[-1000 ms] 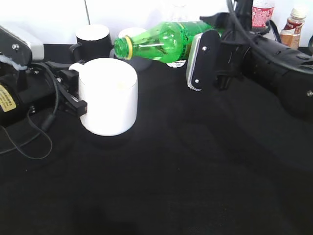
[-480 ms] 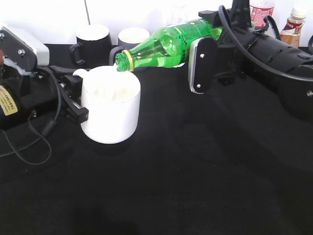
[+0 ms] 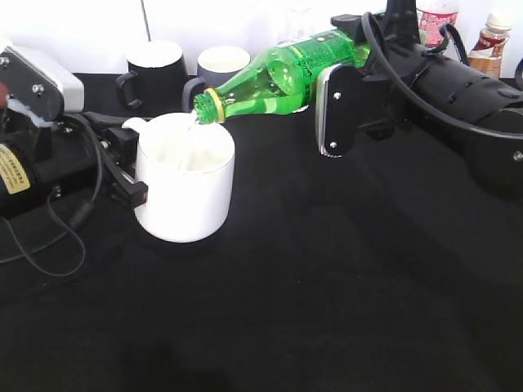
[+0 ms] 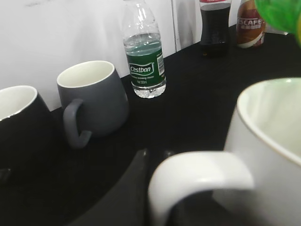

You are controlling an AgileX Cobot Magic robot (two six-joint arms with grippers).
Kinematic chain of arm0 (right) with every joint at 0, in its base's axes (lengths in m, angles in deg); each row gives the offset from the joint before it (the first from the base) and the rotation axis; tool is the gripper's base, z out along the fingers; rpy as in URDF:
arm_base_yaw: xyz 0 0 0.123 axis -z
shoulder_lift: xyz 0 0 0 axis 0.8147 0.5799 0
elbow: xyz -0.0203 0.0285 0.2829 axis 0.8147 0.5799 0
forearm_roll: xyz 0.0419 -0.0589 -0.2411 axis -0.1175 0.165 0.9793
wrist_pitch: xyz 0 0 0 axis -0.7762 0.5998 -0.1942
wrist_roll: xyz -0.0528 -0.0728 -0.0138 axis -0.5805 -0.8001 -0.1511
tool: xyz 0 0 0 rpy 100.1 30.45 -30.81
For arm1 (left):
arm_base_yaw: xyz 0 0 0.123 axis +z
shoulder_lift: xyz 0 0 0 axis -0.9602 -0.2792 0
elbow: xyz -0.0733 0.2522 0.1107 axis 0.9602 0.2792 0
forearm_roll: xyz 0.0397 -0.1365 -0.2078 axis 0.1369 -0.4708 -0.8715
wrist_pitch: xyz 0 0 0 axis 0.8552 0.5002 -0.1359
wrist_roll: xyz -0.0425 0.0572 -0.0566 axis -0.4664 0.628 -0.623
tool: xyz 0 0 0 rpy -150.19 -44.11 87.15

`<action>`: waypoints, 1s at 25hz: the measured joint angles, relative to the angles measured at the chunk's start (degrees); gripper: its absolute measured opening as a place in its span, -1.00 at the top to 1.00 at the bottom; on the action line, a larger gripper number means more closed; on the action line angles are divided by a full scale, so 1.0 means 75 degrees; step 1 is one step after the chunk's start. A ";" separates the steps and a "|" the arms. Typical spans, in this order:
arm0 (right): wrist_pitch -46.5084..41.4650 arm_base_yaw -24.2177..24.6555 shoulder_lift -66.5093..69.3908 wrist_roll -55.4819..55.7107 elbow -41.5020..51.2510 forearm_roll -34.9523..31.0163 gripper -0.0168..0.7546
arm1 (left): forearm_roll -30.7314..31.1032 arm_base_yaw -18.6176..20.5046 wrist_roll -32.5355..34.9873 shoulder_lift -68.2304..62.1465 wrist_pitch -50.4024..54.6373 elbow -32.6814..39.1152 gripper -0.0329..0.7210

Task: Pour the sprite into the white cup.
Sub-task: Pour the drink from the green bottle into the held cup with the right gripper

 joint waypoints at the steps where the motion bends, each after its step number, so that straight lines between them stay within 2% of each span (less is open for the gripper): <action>1: 0.0010 0.0000 0.0000 -0.0014 0.0000 0.0000 -0.07 | 0.0000 0.0000 0.0000 0.0000 0.0007 0.0000 0.77; 25: 0.0165 0.0000 -0.0014 -0.0074 0.0000 0.0007 -0.07 | 0.0002 0.0000 0.0007 0.0000 0.0024 0.0000 0.77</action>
